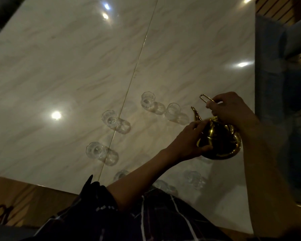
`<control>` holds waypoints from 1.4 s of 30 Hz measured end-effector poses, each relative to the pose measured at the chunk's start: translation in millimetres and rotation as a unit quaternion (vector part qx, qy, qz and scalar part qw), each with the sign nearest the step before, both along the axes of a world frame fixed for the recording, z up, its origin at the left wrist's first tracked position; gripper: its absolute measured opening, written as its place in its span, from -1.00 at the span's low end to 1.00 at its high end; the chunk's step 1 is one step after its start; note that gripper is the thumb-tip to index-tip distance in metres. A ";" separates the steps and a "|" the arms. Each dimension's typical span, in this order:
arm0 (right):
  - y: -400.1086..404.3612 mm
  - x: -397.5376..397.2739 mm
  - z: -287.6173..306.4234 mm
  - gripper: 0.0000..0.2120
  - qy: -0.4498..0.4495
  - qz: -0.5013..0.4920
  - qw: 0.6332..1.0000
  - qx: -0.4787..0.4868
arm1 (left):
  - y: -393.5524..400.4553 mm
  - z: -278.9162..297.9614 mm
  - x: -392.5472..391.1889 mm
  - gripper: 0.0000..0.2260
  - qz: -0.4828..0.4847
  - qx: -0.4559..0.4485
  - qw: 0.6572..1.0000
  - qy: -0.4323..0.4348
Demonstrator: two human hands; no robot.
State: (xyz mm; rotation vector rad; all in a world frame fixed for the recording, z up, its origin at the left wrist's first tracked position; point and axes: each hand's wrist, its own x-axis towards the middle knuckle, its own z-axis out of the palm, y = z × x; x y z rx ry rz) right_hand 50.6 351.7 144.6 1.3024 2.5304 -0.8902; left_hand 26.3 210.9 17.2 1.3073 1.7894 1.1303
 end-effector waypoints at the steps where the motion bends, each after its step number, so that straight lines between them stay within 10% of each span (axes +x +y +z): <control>1: -0.4 -0.6 0.0 -0.73 0.000 0.000 1.000 0.001 | -0.4 -0.2 -0.3 -0.23 0.000 0.001 1.000 0.000; 42: -8.7 -5.8 17.0 -0.70 -0.019 0.019 0.999 0.021 | -2.5 10.7 -1.8 -0.22 0.014 0.005 1.000 -0.003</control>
